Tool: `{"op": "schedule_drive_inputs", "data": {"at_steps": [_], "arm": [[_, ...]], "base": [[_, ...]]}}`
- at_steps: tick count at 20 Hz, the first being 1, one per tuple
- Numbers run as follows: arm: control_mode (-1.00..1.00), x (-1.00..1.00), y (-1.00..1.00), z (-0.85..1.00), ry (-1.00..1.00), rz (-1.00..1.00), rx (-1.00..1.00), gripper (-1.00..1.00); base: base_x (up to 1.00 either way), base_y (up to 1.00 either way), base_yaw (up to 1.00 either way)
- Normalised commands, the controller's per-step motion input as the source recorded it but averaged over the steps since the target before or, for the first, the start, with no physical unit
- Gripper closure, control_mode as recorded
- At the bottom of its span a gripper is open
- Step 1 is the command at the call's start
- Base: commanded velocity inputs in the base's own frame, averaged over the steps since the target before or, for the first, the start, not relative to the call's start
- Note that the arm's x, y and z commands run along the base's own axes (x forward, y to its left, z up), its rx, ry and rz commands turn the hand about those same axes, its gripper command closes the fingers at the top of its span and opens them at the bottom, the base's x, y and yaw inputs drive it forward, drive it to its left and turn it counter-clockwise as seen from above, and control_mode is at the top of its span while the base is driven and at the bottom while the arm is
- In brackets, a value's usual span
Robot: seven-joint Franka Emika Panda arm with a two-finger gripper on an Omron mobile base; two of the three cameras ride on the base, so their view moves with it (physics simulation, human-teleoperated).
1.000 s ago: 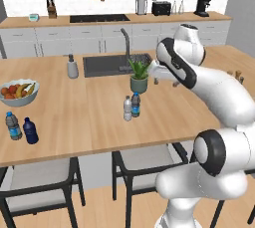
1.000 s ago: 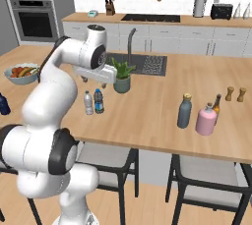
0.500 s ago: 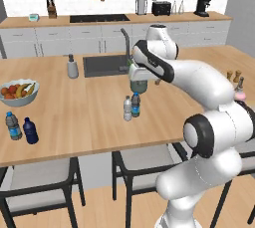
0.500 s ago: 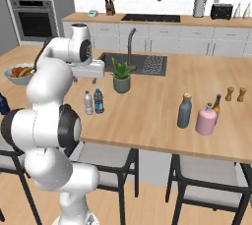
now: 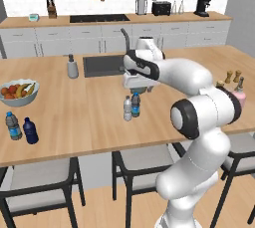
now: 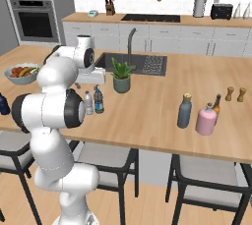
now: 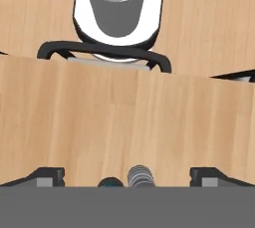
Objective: Move the plastic bottles in the middle to the plastics group, and the glass bottles in the middle to the glass group.
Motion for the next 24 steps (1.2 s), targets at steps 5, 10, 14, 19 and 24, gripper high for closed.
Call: {"op": "schedule_drive_inputs", "data": {"at_steps": [5, 10, 14, 19, 24], "arm": [[-1.00, 0.32, -0.03, -0.03, 0.00, -0.05, 0.00, -1.00], [-1.00, 0.48, -0.03, -0.14, 0.01, -0.03, 0.00, -1.00], [-1.00, 0.33, -0.10, -0.39, 0.05, 0.00, -0.01, -1.00], [-1.00, 0.38, -0.08, -0.34, 0.00, 0.00, 0.00, -1.00], [-1.00, 0.33, 0.00, -0.11, -0.01, 0.00, 0.00, -1.00]], "base": [[0.00, 0.00, 0.00], [0.00, 0.00, 0.00], [0.00, 0.00, 0.00], [0.00, 0.00, 0.00], [0.00, 0.00, 0.00]]}}
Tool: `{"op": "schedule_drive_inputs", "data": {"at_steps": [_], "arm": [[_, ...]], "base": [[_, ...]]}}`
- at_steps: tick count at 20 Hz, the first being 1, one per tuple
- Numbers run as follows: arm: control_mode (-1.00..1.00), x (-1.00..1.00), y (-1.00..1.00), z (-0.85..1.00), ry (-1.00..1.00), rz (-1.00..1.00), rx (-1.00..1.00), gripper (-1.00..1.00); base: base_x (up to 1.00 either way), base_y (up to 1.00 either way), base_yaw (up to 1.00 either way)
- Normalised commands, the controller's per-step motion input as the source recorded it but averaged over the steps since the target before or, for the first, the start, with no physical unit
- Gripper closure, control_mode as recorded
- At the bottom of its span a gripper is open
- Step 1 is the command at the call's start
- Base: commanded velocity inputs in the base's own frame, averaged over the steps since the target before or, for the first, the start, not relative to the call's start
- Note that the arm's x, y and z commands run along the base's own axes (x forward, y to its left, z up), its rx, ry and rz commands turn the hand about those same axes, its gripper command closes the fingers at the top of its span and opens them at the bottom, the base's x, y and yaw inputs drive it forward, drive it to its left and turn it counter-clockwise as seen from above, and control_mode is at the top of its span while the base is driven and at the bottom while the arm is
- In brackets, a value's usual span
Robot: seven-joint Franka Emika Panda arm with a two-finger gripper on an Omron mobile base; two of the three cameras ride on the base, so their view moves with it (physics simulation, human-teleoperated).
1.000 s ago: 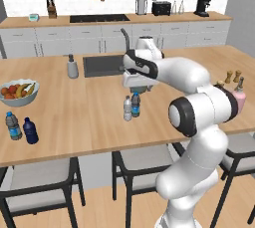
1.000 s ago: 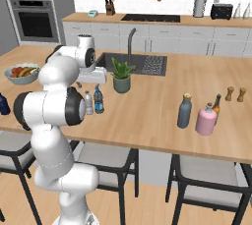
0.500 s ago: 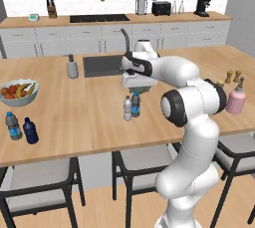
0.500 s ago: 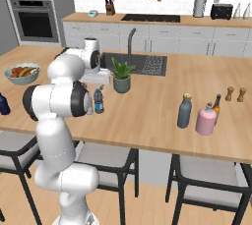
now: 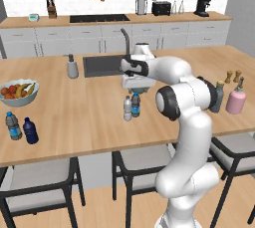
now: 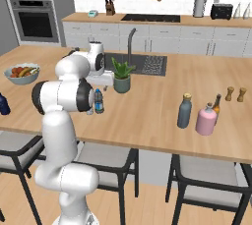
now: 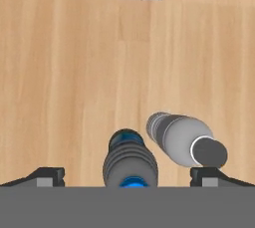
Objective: Move the plastic bottles in the middle to the plastics group, and the glass bottles in the middle to the glass group.
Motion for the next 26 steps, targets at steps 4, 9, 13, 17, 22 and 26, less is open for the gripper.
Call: {"op": "schedule_drive_inputs", "data": {"at_steps": [4, 9, 13, 17, 22, 26], "arm": [[-1.00, 0.36, 0.00, -0.12, -0.01, 0.00, 0.00, -1.00], [-1.00, 0.01, 0.00, -0.07, 0.00, 0.00, 0.00, -1.00], [-1.00, -0.15, 0.00, -0.03, 0.00, 0.00, 0.00, -1.00], [-1.00, -0.02, 0.00, -0.21, 0.00, 0.00, 0.00, -1.00], [-1.00, -0.14, 0.00, -0.04, 0.00, 0.00, 0.00, -1.00], [-1.00, 0.00, 0.00, -0.07, 0.00, 0.00, 0.00, -1.00]], "base": [[0.00, 0.00, 0.00], [0.00, 0.00, 0.00], [0.00, 0.00, 0.00], [0.00, 0.00, 0.00], [0.00, 0.00, 0.00], [0.00, 0.00, 0.00]]}}
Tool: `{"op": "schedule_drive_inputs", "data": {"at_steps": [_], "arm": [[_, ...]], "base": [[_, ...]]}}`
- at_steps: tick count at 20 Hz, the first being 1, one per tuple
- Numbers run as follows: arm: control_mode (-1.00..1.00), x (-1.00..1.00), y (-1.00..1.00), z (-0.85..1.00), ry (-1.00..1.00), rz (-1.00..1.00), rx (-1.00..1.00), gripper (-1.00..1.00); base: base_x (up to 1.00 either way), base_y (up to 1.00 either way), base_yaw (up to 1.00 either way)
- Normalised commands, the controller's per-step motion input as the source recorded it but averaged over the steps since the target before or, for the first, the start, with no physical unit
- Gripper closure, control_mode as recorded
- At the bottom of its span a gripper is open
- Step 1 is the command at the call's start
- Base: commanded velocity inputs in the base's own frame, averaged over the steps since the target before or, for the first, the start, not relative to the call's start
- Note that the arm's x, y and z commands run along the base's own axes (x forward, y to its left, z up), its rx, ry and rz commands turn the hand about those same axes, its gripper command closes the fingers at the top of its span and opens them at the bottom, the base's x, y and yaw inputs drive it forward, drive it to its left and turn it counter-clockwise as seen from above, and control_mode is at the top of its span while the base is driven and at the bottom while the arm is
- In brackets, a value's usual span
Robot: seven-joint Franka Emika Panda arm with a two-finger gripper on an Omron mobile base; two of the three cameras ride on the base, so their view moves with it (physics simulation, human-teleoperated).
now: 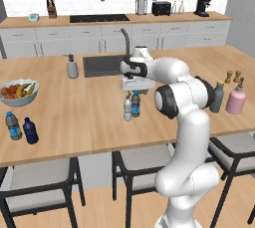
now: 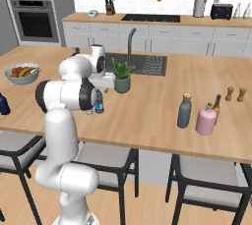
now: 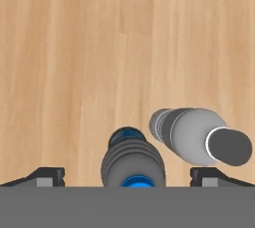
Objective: Move the plastic bottles in the middle to the plastics group, and the glass bottles in the middle to the glass group.
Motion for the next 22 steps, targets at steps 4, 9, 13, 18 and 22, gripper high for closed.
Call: {"op": "schedule_drive_inputs", "data": {"at_steps": [4, 9, 13, 18, 22], "arm": [[-1.00, 0.25, 0.00, -0.37, 0.00, 0.00, 0.00, -1.00], [-1.00, 0.09, 0.00, -0.16, 0.00, 0.00, 0.00, -1.00], [-1.00, 0.00, 0.00, 0.00, 0.00, 0.00, 0.00, 1.00], [-1.00, 0.00, 0.00, 0.00, 0.00, 0.00, 0.00, 1.00], [-1.00, 0.00, -0.14, 0.20, 0.00, 0.00, 0.00, 1.00]], "base": [[0.00, 0.00, 0.00], [0.00, 0.00, 0.00], [0.00, 0.00, 0.00], [0.00, 0.00, 0.00], [0.00, 0.00, 0.00]]}}
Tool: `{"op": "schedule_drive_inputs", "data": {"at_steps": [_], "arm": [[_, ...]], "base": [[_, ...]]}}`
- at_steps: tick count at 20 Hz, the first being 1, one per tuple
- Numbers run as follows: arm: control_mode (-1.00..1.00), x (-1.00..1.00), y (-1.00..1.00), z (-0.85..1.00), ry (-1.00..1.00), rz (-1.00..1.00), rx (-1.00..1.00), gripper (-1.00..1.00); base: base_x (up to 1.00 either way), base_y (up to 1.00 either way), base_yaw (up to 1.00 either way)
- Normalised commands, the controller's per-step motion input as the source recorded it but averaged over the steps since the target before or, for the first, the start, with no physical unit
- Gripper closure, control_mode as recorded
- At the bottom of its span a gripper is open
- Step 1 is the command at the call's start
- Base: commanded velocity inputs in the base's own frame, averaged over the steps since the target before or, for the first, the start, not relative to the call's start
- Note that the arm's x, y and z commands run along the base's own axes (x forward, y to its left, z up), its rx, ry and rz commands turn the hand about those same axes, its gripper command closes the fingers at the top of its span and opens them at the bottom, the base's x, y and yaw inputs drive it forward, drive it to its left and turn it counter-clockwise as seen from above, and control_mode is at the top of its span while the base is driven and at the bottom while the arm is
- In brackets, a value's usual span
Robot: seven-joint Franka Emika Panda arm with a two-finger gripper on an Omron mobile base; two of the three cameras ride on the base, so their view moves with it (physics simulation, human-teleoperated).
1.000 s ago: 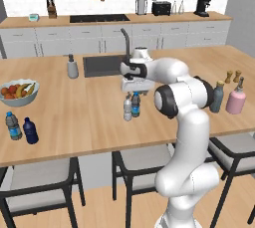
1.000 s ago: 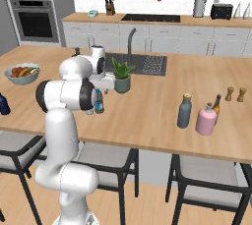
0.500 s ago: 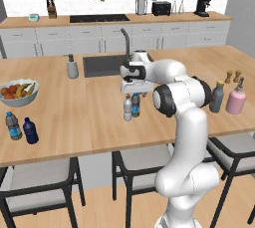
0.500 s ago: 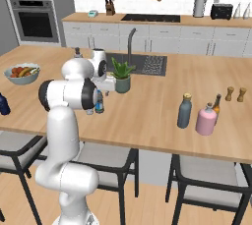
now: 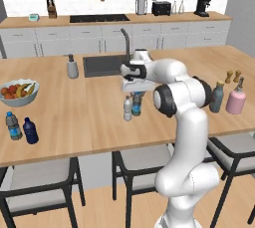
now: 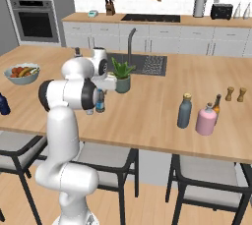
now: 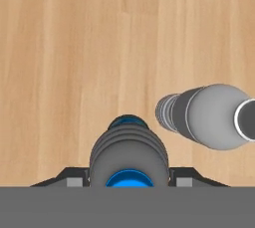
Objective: Move the plastic bottles in the middle to the plastics group, and the glass bottles in the middle to the glass group.
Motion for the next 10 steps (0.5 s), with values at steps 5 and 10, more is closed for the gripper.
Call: {"op": "schedule_drive_inputs", "data": {"at_steps": [5, 10], "arm": [[-1.00, -0.29, -0.48, 0.51, 0.00, -0.04, 0.00, 1.00], [-1.00, -0.83, -0.29, 0.40, 0.00, -0.02, 0.00, 1.00]], "base": [[0.00, 0.00, 0.00], [0.00, 0.00, 0.00]]}}
